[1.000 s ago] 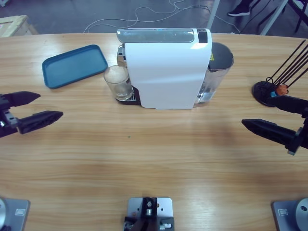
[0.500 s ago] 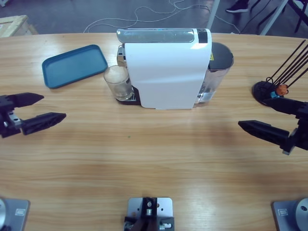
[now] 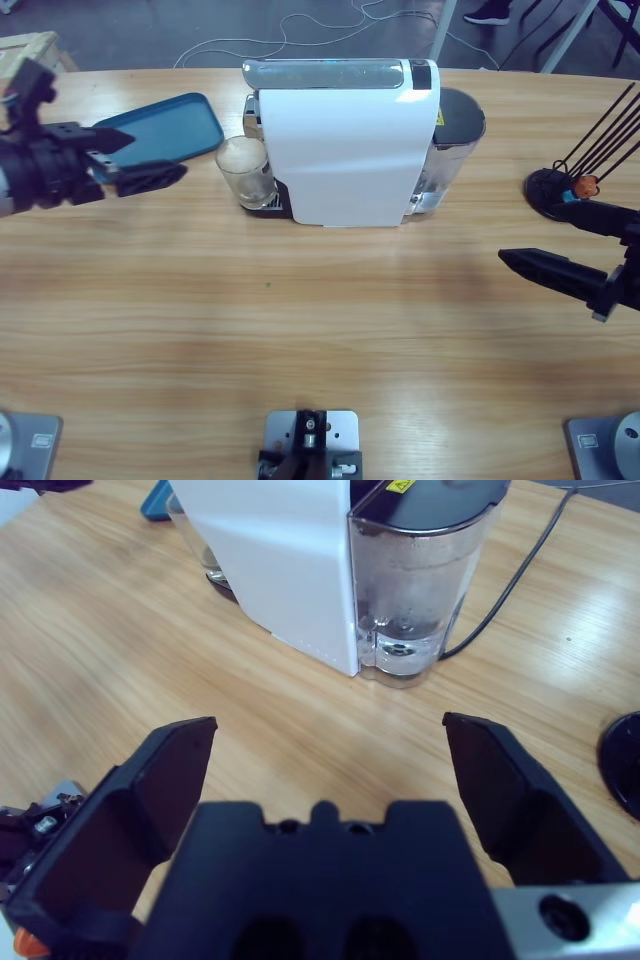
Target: Pour coffee
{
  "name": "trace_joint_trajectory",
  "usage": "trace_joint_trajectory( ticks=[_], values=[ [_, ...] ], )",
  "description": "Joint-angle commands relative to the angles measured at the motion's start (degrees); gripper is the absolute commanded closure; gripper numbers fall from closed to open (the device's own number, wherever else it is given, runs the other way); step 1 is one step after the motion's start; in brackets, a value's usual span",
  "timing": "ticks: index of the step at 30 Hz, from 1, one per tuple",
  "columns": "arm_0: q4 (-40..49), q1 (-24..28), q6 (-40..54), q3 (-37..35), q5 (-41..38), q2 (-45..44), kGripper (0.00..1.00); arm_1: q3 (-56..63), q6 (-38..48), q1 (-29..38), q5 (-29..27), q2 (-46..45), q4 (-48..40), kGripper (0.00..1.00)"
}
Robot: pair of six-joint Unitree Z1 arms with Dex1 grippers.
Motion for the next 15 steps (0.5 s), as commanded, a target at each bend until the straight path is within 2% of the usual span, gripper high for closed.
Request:
trace_joint_trajectory(
  ticks=[1, 15],
  values=[
    [-2.31, -0.23, 5.0, 1.03, -3.43, 3.9, 0.009, 1.54, -0.6, 0.51, 0.0, -1.51, -0.63, 0.0],
    [-12.51, -1.6, 5.72, 0.85, -10.81, 16.43, 0.009, 1.59, -0.69, 0.51, -0.14, -1.69, -0.63, 0.0]
  ],
)
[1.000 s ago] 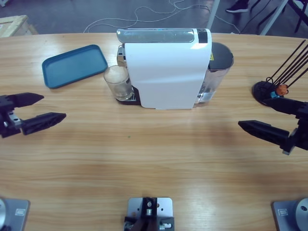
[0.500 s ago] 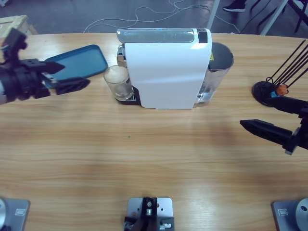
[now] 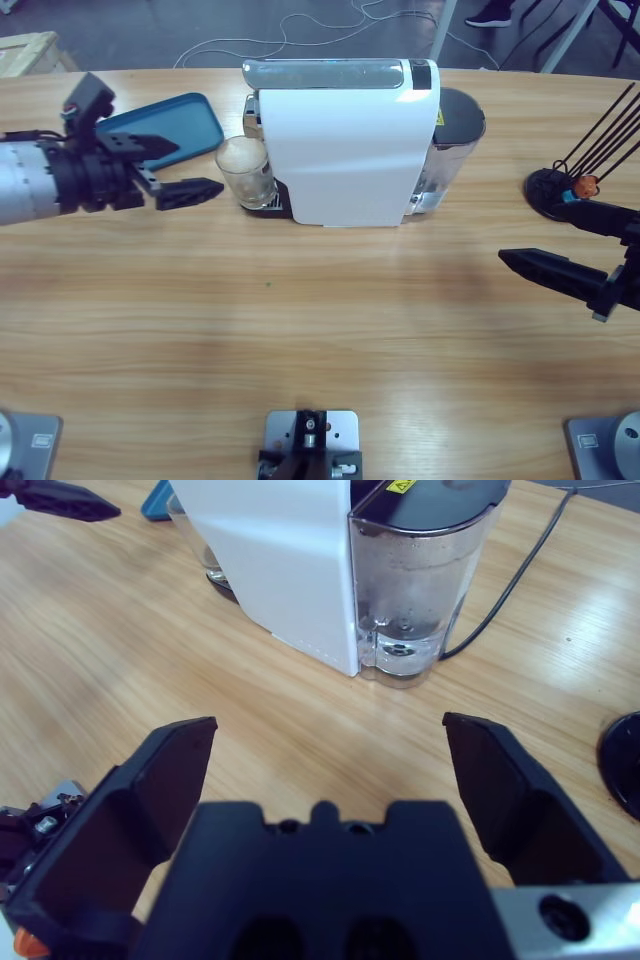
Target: Pour coffee
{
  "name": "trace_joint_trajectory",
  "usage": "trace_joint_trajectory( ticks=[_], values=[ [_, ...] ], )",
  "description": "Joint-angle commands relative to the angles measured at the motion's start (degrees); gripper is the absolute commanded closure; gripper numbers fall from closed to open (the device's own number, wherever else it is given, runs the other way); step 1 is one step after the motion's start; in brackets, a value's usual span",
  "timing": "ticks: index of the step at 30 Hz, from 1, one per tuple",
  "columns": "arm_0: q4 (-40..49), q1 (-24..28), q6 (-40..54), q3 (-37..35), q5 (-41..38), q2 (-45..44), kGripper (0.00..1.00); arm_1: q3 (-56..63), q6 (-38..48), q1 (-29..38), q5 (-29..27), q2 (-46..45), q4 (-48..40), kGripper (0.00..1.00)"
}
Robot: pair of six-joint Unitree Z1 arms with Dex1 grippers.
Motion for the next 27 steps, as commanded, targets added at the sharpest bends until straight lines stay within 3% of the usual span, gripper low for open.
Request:
trace_joint_trajectory(
  ticks=[1, 10, 27],
  values=[
    [-7.27, -1.37, 0.22, 0.83, -3.46, 10.1, 0.009, 1.59, -0.68, 0.51, -0.09, -1.79, -0.63, 0.0],
    [-16.45, -1.51, -1.08, 0.27, -2.95, 18.15, 0.012, 1.61, -0.68, 0.51, 0.18, -2.21, -0.63, 0.0],
    [-19.1, -0.84, -2.19, -2.54, 0.32, 23.31, 0.013, 1.69, -0.68, 0.51, 0.19, -2.49, -0.63, 0.0]
  ],
)
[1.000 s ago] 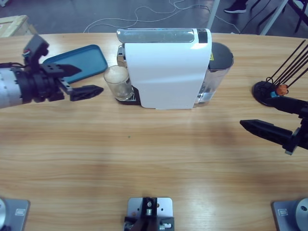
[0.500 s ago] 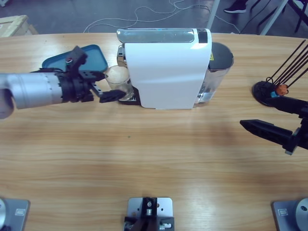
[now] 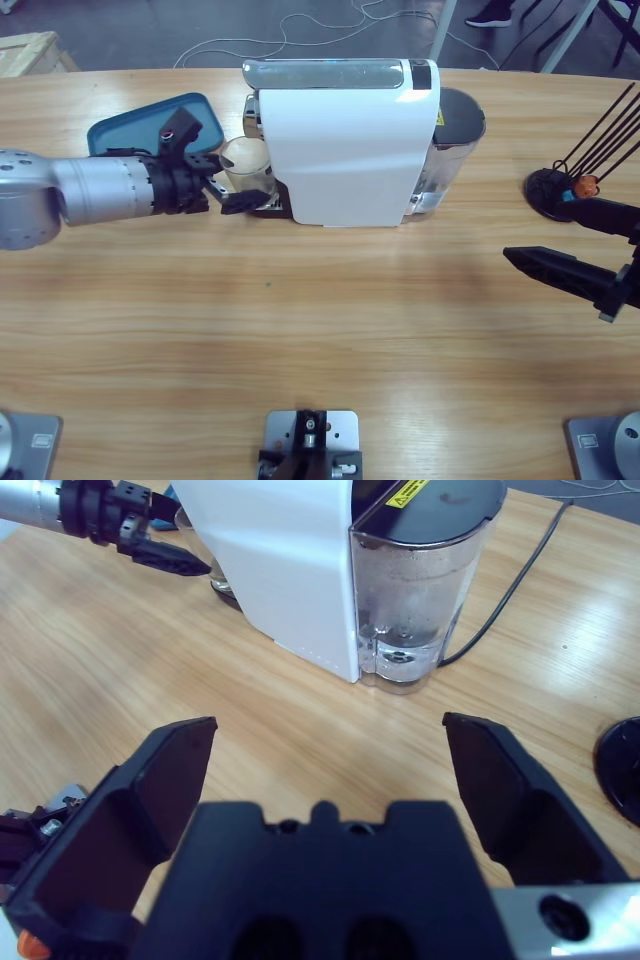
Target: Pour coffee
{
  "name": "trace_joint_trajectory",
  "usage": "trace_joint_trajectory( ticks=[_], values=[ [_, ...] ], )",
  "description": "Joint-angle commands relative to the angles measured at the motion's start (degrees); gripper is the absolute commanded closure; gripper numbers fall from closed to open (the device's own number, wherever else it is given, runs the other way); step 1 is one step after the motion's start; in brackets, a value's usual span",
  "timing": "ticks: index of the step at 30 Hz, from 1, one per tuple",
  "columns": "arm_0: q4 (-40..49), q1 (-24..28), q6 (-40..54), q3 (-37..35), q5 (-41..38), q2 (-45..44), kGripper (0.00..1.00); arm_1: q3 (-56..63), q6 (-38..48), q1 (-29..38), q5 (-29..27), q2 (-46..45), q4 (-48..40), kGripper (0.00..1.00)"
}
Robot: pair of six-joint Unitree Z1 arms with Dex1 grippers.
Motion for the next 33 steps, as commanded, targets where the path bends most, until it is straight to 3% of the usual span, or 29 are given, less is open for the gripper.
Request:
trace_joint_trajectory(
  ticks=[1, 5, 8, 10, 12, 15, 25, 28, 33],
  values=[
    [-1.98, 0.02, -1.06, -2.41, 1.2, 4.58, 0.015, 1.69, -0.68, 0.51, 0.18, -1.34, -0.63, 0.0],
    [-2.07, 0.02, -1.11, -3.89, 1.06, 5.13, 0.046, 1.69, -0.68, 0.51, 0.07, -1.27, -0.63, 0.0],
    [-2.1, 0.02, -1.11, -4.05, 0.89, 5.95, 0.166, 1.69, -0.73, 0.51, 0.0, -1.34, -0.63, 0.0],
    [-2.15, 0.02, -1.0, -4.05, 0.82, 6.11, 0.316, 1.69, -0.77, 0.51, -0.04, -1.34, -0.63, 0.0],
    [-2.15, 0.02, -0.9, -3.96, 0.66, 6.15, 0.532, 1.69, -0.77, 0.51, -0.09, -1.37, -0.63, 0.0],
    [-2.15, 0.02, -0.97, -3.52, 0.62, 5.67, 0.67, 1.69, -0.77, 0.51, -0.09, -1.43, -0.63, 0.0],
    [-1.98, 0.46, -1.2, 1.67, 5.33, -3.29, 0.685, 1.69, -0.85, 0.51, -0.16, -1.79, -0.63, 0.0],
    [-1.98, 4.8, -2.3, 4.0, 5.81, -6.33, 0.685, 1.69, -0.85, 0.51, -0.14, -2.02, -0.63, 0.0],
    [-1.98, 16.63, -3.39, 5.06, 5.81, -8.9, 0.681, 1.87, -0.85, 0.51, -0.18, -2.67, -0.63, 0.0]
  ],
)
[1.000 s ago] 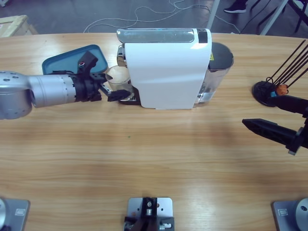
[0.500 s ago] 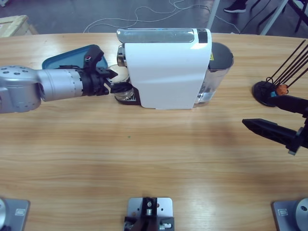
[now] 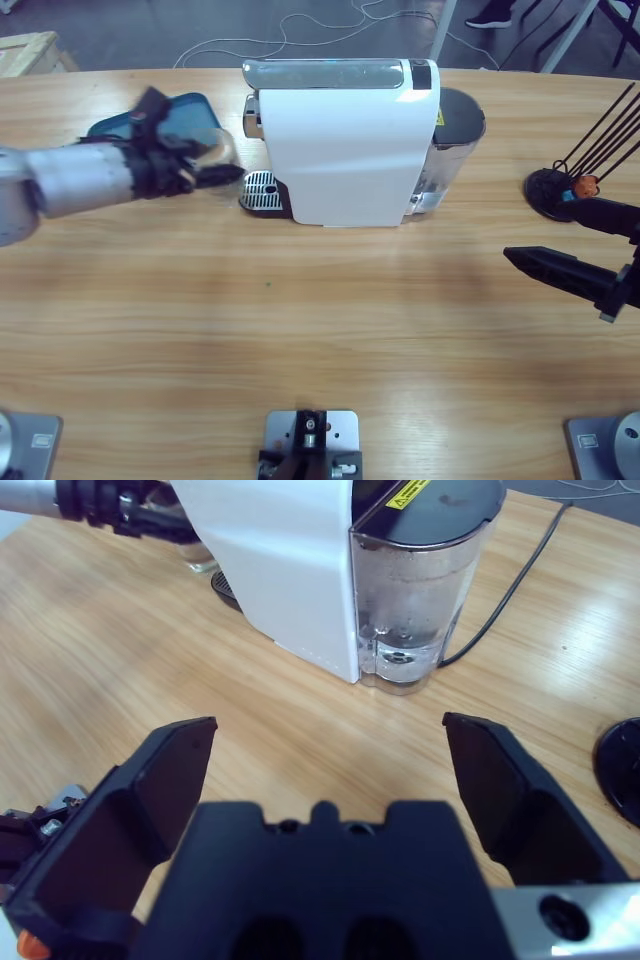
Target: Pour coffee
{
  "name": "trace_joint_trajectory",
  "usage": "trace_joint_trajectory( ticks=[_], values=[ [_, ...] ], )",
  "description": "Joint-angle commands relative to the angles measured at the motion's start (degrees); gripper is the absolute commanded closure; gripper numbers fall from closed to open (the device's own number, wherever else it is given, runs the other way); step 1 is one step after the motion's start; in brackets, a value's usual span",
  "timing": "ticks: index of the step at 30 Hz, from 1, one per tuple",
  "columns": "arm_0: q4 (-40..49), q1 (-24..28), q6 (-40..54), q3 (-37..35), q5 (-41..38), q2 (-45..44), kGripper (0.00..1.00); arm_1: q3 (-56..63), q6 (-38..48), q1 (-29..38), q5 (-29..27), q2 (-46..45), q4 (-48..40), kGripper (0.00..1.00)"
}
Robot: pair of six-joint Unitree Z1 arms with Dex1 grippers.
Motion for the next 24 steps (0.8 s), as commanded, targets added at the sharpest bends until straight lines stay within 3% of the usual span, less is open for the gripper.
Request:
trace_joint_trajectory(
  ticks=[1, 6, 22, 24],
  values=[
    [-0.27, 15.56, -2.12, 2.51, 1.08, -4.47, 0.681, 1.87, -0.78, 0.51, -0.14, -2.54, -0.63, 0.0],
    [-0.34, 22.94, -4.07, 0.3, 1.08, 0.06, 0.676, 1.96, -0.78, 0.51, 0.05, -2.58, -0.63, 0.0],
    [-0.25, 26.64, -4.21, -6.75, 1.43, 11.26, 0.669, 1.87, -1.13, 0.51, 0.44, -2.68, -0.63, 0.0],
    [-0.06, 26.64, -4.21, -7.23, 1.43, 12.37, 0.614, 1.89, -1.13, 0.51, 0.44, -2.77, -0.63, 0.0]
  ],
)
